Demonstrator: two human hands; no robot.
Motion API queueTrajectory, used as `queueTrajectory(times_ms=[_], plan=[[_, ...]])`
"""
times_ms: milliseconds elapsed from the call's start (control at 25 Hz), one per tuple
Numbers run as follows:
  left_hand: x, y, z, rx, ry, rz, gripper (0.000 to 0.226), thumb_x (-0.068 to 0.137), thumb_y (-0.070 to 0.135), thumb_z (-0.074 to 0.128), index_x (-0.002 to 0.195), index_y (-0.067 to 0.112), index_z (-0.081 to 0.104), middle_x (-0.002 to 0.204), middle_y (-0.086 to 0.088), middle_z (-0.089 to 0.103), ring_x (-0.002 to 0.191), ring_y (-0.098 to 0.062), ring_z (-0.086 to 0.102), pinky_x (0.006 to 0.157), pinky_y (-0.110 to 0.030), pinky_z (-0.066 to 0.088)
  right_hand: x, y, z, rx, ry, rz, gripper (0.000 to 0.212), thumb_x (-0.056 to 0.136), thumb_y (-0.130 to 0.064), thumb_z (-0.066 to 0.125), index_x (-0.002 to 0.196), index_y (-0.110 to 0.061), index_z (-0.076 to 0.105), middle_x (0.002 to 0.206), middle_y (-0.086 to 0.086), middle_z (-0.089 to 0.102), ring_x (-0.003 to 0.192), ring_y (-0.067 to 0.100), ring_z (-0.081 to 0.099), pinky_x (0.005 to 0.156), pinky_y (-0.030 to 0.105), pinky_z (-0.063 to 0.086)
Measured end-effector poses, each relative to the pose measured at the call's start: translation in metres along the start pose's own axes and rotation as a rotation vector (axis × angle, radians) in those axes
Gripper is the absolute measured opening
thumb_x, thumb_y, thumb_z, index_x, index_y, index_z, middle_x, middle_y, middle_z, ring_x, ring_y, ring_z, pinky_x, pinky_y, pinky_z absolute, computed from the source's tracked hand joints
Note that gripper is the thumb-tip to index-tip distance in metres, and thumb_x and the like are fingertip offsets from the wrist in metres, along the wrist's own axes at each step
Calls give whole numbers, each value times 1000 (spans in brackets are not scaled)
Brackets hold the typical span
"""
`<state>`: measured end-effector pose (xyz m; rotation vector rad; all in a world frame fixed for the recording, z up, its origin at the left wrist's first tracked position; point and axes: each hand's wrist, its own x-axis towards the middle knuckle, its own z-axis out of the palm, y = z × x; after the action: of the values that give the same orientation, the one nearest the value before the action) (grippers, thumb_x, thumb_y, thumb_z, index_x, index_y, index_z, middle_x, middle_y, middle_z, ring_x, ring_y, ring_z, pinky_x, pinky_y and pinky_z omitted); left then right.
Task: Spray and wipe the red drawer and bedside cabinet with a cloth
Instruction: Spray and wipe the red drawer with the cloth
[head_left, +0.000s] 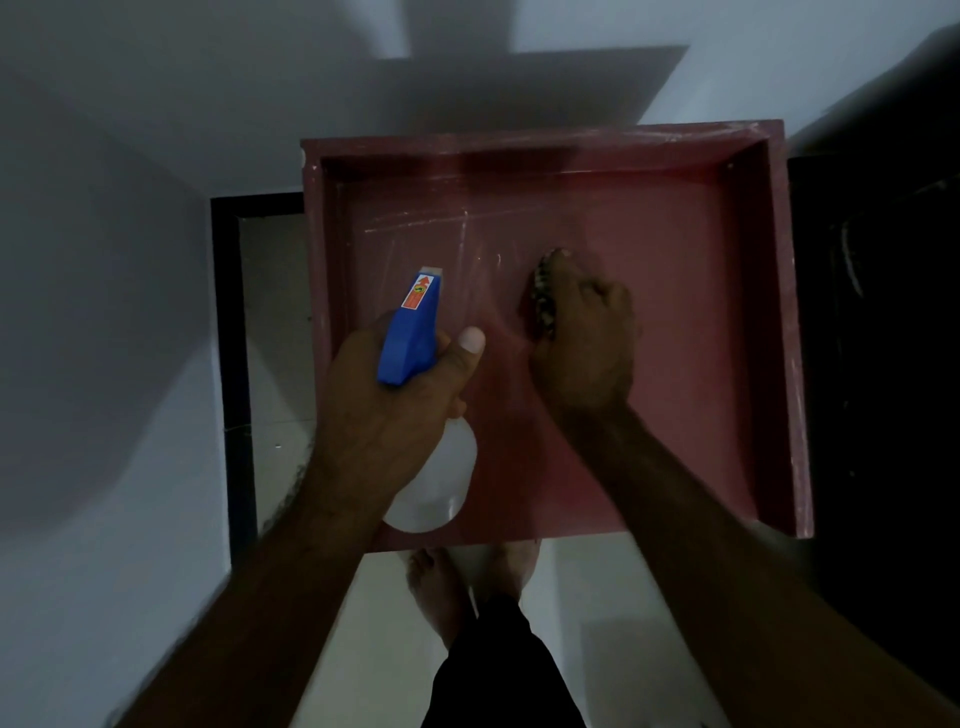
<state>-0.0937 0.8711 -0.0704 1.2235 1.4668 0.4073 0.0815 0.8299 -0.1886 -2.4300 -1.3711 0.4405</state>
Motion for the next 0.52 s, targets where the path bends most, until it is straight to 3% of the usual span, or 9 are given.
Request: queueTrajectory(times_ms=[200,280,360,440,520], plan=[[2,0,3,19,2,2,35,91,40,72,84,6,66,68,-7,71,61,-11,69,58,-4,46,-6,-19,9,-1,-112,-254,75,84,-14,73,154,-14,47,149,9,58,124,40,53,94,51,46],[1,0,2,2,-8,0,33,90,40,73,84,8,64,68,-9,71,61,-12,70,58,-6,48,1,-6,1,15,-56,-201,76,80,-11,71,152,-12,50,137,12,66,118,41,55,92,50,48],[1,0,-1,-17,-2,-6,30,90,39,73,86,11,64,69,-11,70,63,-17,71,59,-9,51,7,6,-6,39,5,-37,82,73,-3,66,153,-12,50,128,15,68,117,41,53,94,49,49],[2,1,-2,-15,3,-13,27,90,38,73,87,13,64,71,-10,69,65,-20,72,59,-9,52,9,0,-6,22,-19,35,83,76,-10,63,156,-14,45,137,13,64,123,39,48,100,50,46],[3,2,-3,-6,3,-15,28,90,38,73,85,13,64,71,-10,70,66,-20,71,59,-9,51,5,-18,2,31,-74,-56,78,82,-19,65,157,-15,43,147,9,59,128,38,47,102,51,44]])
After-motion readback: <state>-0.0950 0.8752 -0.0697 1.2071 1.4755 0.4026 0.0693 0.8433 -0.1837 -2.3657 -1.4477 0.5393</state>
